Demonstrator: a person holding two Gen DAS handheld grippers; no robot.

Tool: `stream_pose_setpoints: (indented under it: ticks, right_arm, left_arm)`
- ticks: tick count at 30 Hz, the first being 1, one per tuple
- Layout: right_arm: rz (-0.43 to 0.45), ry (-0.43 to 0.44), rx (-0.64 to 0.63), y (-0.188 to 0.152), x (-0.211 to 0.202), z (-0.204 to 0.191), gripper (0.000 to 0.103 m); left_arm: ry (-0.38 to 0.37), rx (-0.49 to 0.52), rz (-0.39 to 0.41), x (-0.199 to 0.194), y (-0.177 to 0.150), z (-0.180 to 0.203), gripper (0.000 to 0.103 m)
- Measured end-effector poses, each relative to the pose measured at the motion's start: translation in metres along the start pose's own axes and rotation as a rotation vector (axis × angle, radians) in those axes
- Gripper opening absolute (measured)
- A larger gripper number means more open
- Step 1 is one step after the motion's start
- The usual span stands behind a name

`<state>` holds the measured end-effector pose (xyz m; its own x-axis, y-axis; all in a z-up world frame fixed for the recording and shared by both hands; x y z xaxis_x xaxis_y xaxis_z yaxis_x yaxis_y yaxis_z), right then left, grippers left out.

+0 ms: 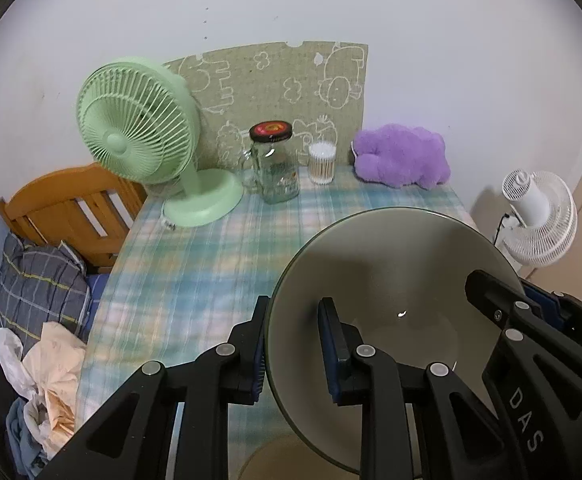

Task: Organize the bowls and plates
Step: 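Carry the beige bowl with both grippers toward the nested bowls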

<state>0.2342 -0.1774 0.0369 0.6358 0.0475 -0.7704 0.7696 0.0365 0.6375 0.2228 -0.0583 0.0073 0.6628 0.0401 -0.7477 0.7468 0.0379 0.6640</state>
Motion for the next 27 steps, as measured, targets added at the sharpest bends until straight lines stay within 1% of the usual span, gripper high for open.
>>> stream_pose_setpoints:
  ticks: [12, 18, 27]
  right_arm:
    - [-0.029, -0.012, -0.003, -0.063, -0.024, -0.044, 0.016]
    - [-0.071, -0.022, 0.002, -0.087, -0.02, -0.054, 0.016]
    - [-0.118, -0.036, 0.014, -0.113, -0.011, -0.059, 0.016]
  left_arm:
    - [-0.021, 0.017, -0.044, -0.015, -0.055, -0.039, 0.021]
    - [-0.038, 0.026, -0.085, -0.01, -0.079, -0.047, 0.021]
    - [-0.048, 0.045, -0.127, -0.001, -0.1, -0.051, 0.021]
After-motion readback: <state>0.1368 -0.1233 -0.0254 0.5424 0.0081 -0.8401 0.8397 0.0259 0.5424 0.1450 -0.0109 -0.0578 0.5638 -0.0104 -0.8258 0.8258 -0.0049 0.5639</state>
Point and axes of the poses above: each gripper's, at about its wrist camera, not at the fingertips, and x roughly the way its jaws point, z to its right, y to its top, the point moved 2 cm from there along x, roughly the way its jaws point, and after that the axes turned 4 degrees about -x, right-handed, at the moved point
